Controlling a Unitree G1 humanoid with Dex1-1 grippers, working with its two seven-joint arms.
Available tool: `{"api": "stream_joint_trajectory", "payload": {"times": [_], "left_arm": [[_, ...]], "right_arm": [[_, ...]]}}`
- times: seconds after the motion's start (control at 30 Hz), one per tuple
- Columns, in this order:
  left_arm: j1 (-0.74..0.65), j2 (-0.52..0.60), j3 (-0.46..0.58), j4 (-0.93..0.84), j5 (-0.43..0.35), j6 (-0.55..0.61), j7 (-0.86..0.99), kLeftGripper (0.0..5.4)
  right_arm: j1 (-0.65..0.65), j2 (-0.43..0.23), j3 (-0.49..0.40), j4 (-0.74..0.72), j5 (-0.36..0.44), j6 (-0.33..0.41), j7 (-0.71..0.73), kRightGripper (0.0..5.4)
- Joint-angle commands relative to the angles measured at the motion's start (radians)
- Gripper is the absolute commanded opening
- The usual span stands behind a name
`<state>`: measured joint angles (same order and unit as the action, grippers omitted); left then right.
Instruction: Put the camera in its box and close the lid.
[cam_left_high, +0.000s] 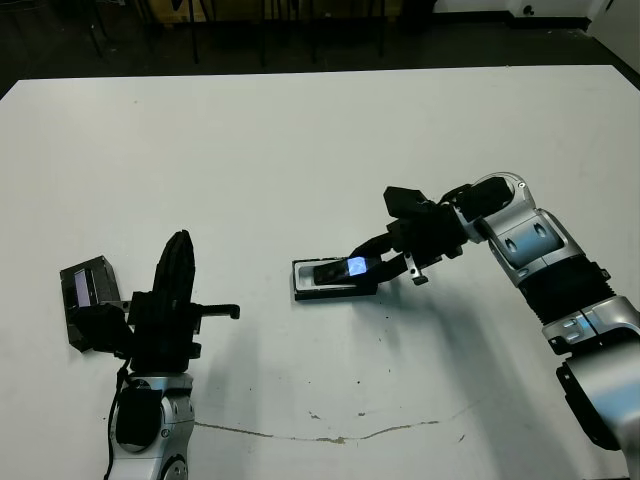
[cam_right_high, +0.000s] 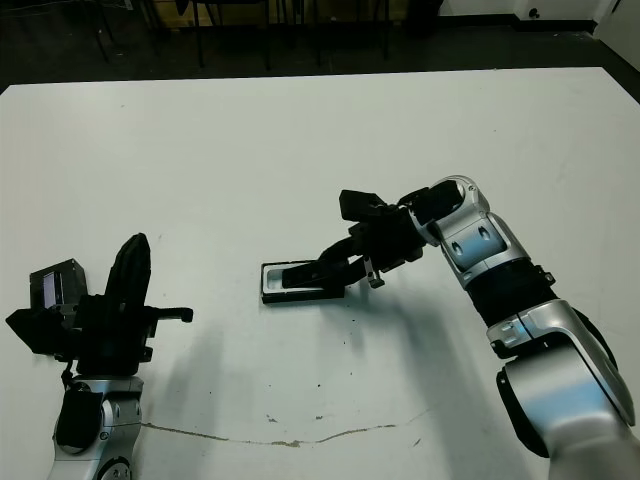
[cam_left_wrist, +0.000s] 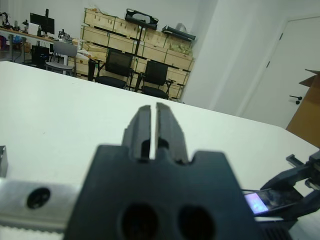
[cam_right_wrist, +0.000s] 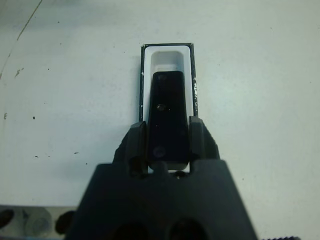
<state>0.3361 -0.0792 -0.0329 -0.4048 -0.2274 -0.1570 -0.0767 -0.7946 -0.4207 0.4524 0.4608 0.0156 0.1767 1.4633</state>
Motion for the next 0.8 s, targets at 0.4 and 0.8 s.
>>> {"api": "stream_joint_trajectory", "payload": {"times": [0.4,0.8], "left_arm": [[0.051,-0.002,0.003,0.020,-0.002,0.003,0.009,0.00],[0.057,-0.005,0.003,0.014,-0.003,0.009,0.016,0.00]], "right_arm": [[0.001,0.080,0.066,0.037,-0.049,-0.005,-0.023,0.70],[-0.011,0.090,0.091,0.060,-0.074,-0.022,-0.019,0.70]]}}
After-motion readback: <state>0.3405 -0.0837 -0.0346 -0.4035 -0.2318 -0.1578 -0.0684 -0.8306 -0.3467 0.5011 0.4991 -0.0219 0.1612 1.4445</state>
